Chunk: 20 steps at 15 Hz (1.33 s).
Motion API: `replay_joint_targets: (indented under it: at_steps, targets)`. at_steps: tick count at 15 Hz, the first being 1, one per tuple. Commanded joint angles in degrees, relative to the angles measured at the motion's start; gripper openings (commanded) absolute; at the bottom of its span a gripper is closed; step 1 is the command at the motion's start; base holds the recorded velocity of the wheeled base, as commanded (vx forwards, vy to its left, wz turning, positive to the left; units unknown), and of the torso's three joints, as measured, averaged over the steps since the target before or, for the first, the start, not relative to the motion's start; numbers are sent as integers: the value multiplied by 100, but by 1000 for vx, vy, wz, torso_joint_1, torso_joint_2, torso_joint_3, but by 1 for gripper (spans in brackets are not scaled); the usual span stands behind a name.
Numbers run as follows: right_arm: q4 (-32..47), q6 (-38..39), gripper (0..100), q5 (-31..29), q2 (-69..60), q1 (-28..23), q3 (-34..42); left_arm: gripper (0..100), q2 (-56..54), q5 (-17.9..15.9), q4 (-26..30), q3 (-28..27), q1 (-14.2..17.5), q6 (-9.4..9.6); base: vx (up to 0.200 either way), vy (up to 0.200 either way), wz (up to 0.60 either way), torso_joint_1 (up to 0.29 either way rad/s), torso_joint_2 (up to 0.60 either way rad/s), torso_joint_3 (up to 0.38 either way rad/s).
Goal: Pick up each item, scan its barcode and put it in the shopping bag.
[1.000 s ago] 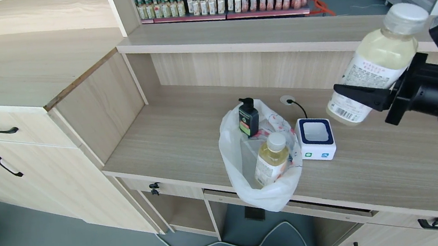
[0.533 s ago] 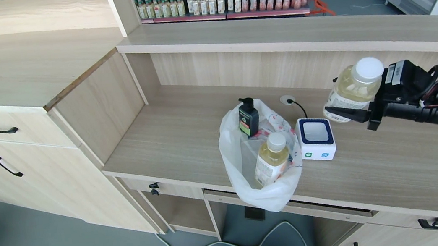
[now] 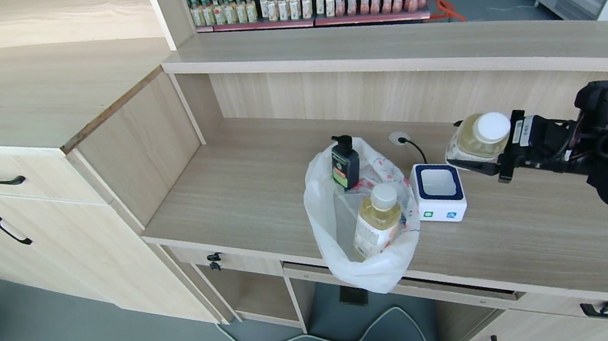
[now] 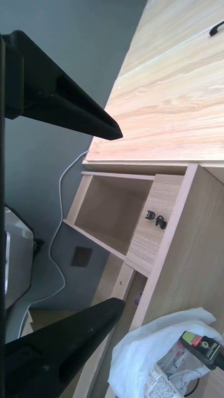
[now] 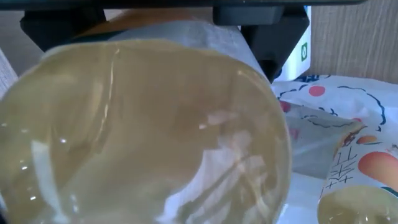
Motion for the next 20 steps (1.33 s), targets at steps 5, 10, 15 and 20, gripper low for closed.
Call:
replay_joint_targets:
  at_steps: [5, 10, 15, 20]
  targets:
    - [8, -33, 0, 42, 664, -77, -541, 100, -2, 8, 0, 1, 0, -3, 0, 0, 0, 0, 0, 0]
    - [61, -7, 0, 33, 787, -77, -717, 100, -2, 0, 0, 1, 0, -3, 0, 0, 0, 0, 0, 0]
    - [0, 2, 0, 33, 761, -60, -708, 100, -2, 0, 0, 1, 0, -3, 0, 0, 0, 0, 0, 0]
    - [-9, -24, 0, 306, 981, -77, -954, 100, -2, 0, 0, 1, 0, -3, 0, 0, 0, 0, 0, 0]
